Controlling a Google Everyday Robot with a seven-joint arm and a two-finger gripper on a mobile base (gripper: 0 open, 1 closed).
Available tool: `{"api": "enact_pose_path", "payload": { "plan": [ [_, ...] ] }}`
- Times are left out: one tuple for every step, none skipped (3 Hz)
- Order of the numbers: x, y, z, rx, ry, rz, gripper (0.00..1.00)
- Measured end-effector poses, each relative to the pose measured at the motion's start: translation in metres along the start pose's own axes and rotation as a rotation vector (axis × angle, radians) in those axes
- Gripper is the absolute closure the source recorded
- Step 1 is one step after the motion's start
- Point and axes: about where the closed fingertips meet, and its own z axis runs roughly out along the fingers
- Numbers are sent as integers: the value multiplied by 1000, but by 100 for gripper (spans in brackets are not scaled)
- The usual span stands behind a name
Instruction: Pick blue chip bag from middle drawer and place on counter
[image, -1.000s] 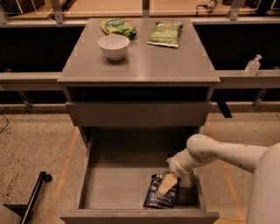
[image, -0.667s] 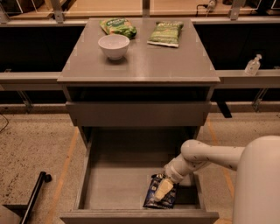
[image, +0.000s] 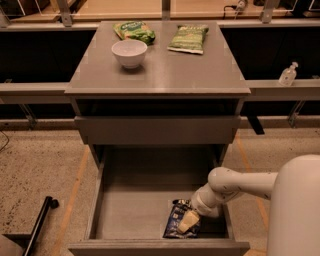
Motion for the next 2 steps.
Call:
{"api": "enact_pose_path", "payload": {
  "plan": [
    [-6, 6, -16, 44, -19, -14, 41],
    [-17, 12, -32, 70, -52, -47, 64]
  ]
}}
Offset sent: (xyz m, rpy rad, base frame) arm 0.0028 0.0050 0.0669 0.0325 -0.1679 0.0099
